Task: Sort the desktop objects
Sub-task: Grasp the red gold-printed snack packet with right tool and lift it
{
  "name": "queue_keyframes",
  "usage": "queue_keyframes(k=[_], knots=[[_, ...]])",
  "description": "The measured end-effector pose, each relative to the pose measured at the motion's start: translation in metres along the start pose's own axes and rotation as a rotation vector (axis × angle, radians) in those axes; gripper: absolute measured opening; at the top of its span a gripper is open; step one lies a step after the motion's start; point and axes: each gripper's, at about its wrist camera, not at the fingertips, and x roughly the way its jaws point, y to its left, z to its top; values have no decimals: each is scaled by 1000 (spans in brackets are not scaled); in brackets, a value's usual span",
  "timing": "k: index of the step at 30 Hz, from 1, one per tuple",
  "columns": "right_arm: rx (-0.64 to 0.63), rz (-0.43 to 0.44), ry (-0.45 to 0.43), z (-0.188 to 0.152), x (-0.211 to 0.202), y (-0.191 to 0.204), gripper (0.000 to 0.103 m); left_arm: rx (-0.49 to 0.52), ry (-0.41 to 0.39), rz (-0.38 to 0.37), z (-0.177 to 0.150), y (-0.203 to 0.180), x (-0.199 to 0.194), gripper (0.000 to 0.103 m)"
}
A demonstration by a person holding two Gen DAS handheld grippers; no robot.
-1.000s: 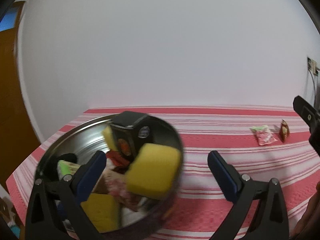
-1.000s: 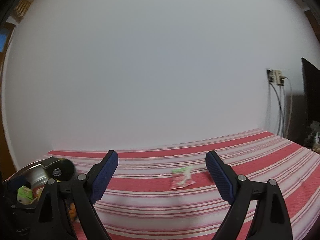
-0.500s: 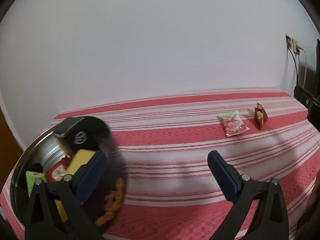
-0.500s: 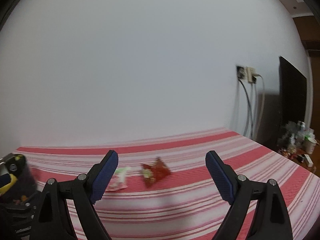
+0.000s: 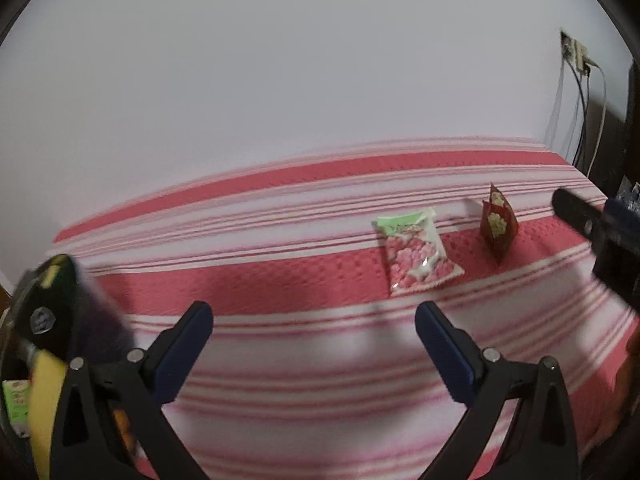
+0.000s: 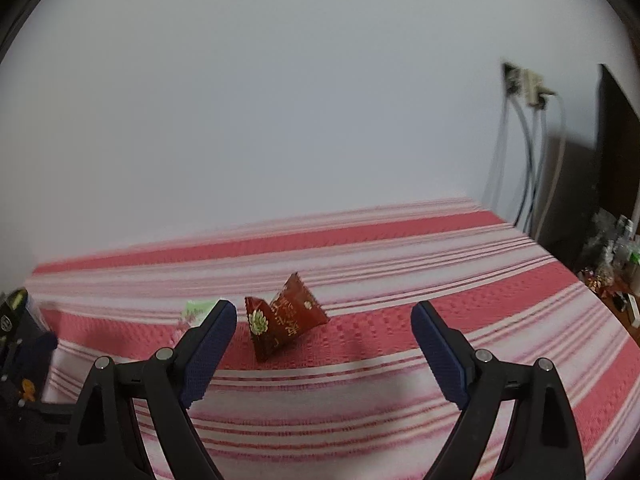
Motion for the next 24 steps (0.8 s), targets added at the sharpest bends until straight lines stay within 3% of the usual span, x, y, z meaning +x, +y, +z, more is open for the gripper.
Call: queue_keyframes(k=[9, 10, 12, 13, 20, 24], knots=[[-9, 91, 240, 13, 73, 12, 90, -121, 160, -145, 8, 17, 42, 102], [-17, 94, 259, 13, 78, 15, 83, -131, 176, -147, 7, 19, 44, 102], [-44, 102, 312, 11, 88, 21, 60, -131, 177, -148, 7, 20, 44, 102], [-57, 101, 335, 10, 91, 23, 55, -124, 176, -148, 7, 18, 44, 102], [7, 155, 298, 9, 75, 8, 44, -100, 160, -177, 7, 11, 39, 102], [34, 162, 217, 12, 55, -4, 34, -121, 144, -212, 7, 15, 33, 102]])
